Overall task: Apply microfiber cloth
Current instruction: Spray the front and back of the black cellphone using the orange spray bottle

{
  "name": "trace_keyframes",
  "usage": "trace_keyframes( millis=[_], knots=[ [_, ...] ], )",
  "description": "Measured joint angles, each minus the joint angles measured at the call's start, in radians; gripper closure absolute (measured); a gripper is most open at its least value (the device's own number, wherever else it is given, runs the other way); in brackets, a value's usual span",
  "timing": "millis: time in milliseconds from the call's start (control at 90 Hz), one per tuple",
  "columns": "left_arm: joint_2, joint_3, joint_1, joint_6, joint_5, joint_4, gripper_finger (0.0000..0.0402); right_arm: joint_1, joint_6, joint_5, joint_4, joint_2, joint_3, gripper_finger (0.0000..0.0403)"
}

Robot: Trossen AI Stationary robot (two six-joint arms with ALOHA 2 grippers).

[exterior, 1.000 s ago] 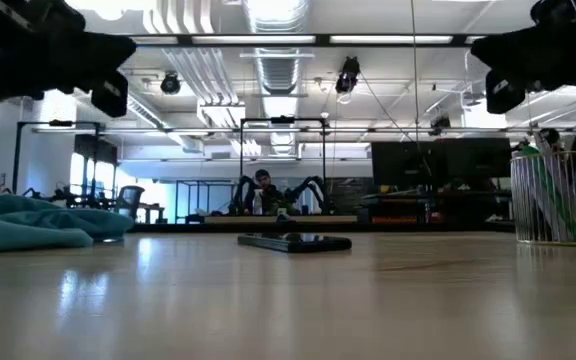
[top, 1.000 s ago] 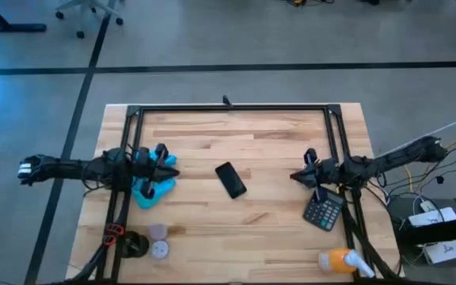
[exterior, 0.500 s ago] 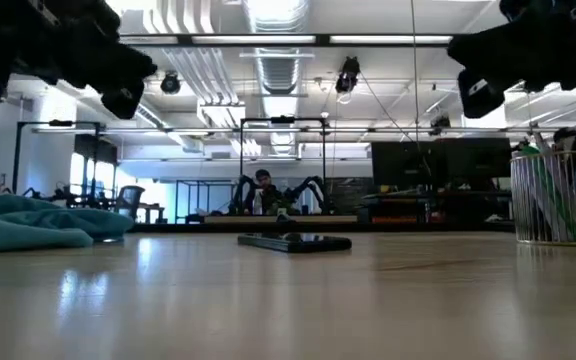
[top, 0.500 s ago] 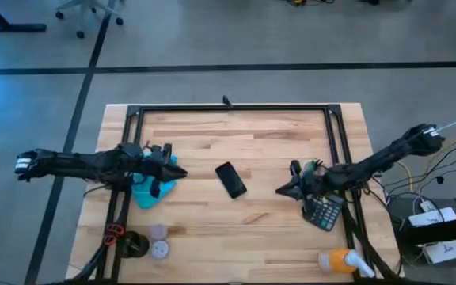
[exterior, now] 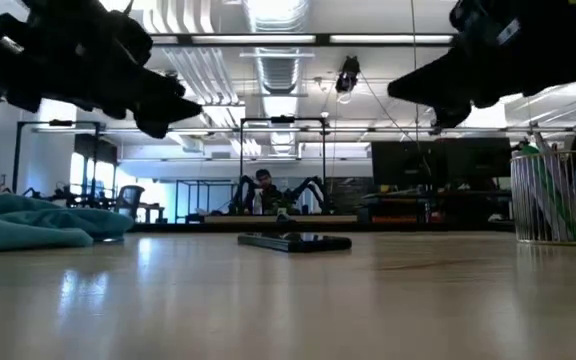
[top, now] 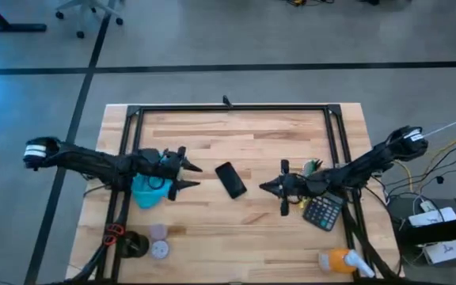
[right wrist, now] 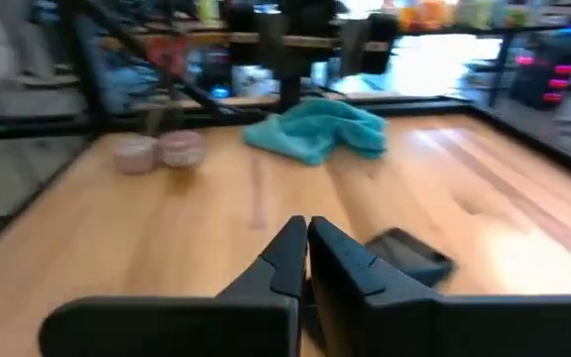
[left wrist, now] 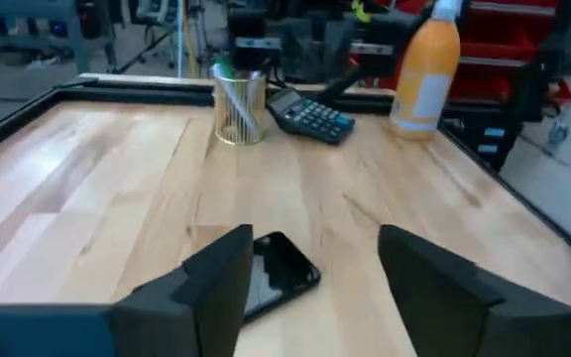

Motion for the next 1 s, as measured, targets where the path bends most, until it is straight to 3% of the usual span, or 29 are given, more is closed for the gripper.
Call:
trace_keyframes(
  millis=[144, 289, 400, 767, 1000],
  knots=[
    [0.12, 0.024, -0.087, 0.089, -0.094, 0.126, 0.0189, -0.005, -0.041, 0.03, -0.105, 0.094, 0.102, 0.0403],
    [0.209, 0.043, -0.149, 0.188, -0.26, 0.118, 0.0199, -0.06, -0.04, 0.088, -0.367, 0.161, 0.221, 0.0403],
    [0.284, 0.047, -0.153, 0.229, -0.303, 0.117, 0.0202, -0.108, -0.1, 0.077, -0.504, 0.205, 0.295, 0.0403],
    [0.573, 0.168, -0.15, 0.301, -0.322, 0.102, 0.0134, -0.187, -0.417, 0.057, -0.644, 0.253, 0.339, 0.0402],
    [0.658, 0.315, -0.151, 0.427, -0.48, -0.082, 0.011, -0.209, -0.55, 0.009, -0.647, 0.336, 0.354, 0.0349]
  ],
)
